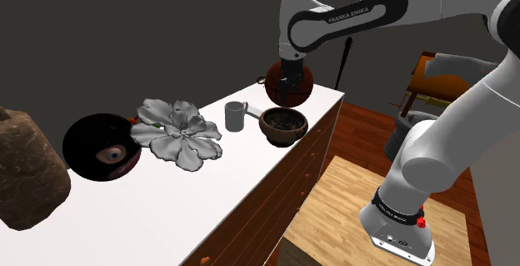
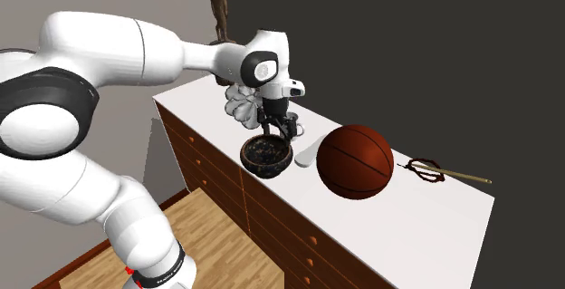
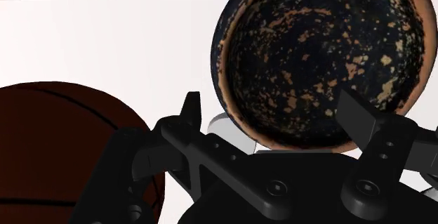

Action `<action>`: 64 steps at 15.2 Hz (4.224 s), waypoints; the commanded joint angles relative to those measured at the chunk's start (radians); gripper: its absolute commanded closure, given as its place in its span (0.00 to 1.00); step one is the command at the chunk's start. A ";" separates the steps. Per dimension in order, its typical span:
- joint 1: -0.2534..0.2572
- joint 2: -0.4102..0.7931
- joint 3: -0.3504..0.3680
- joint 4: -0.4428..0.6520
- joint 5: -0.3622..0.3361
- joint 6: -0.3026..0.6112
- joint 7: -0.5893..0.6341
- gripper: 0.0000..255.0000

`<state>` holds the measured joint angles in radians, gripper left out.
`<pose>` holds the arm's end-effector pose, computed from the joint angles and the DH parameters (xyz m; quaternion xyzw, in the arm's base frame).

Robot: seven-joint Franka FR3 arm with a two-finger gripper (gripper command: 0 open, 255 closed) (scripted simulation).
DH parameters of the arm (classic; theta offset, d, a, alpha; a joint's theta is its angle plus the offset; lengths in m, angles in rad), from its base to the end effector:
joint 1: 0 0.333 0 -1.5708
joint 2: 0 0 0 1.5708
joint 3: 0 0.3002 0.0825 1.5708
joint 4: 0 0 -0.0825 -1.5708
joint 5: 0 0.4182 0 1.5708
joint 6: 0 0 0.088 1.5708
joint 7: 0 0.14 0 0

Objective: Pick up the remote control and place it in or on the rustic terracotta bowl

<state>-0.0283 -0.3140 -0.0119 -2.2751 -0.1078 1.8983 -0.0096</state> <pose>0.4823 -0.0306 0.4164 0.9983 0.0040 -0.0325 0.0478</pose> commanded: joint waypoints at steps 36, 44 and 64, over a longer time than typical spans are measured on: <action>-0.038 0.665 -0.038 0.415 0.103 0.303 -0.068 1.00; -0.037 0.645 -0.038 0.429 0.103 0.270 -0.068 1.00; -0.036 0.554 -0.039 0.577 0.099 0.030 -0.069 1.00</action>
<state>-0.0641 0.2434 -0.0512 -1.7117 -0.0089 1.9461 -0.0776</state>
